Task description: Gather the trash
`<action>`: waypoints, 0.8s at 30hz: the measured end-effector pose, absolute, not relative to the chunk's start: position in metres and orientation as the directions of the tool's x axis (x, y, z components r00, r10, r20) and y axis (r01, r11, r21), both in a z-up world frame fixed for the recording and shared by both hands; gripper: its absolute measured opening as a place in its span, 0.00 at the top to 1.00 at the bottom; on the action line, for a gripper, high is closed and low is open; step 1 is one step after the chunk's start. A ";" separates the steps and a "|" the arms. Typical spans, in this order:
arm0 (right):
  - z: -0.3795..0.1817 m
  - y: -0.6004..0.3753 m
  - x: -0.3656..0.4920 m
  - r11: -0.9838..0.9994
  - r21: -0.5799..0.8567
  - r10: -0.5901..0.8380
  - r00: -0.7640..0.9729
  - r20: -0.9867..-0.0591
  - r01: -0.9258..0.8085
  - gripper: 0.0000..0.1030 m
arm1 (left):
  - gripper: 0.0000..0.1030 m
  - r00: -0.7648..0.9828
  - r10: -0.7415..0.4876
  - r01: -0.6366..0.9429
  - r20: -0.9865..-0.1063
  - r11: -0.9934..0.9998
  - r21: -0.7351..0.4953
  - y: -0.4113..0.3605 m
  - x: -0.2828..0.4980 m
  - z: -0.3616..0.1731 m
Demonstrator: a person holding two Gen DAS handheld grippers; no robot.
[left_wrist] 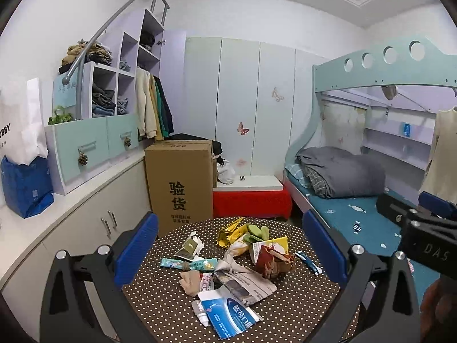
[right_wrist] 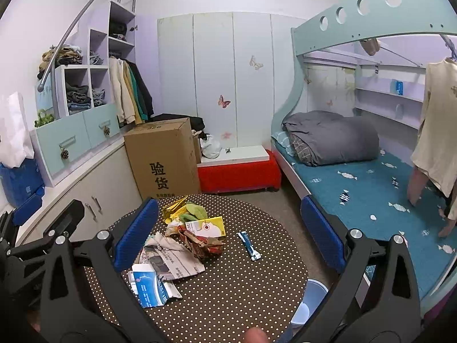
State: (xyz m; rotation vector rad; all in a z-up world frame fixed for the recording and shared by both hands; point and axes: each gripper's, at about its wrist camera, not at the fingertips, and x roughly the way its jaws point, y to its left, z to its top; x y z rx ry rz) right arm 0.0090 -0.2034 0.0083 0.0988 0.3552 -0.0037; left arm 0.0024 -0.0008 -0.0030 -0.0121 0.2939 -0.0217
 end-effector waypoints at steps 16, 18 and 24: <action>0.001 -0.202 0.011 0.996 0.091 0.012 0.937 -0.350 0.021 0.05 | 0.04 0.946 -0.039 0.031 -0.321 0.999 -0.029 0.004 0.009 -0.009; 0.001 -0.200 0.012 0.996 0.088 0.013 0.936 -0.351 0.019 0.05 | 0.04 0.945 -0.041 0.031 -0.325 0.999 -0.034 0.006 0.010 -0.010; -0.003 -0.197 0.017 0.997 0.081 0.015 0.933 -0.360 0.016 0.05 | 0.04 0.940 -0.043 0.033 -0.338 0.999 -0.035 0.007 0.016 -0.015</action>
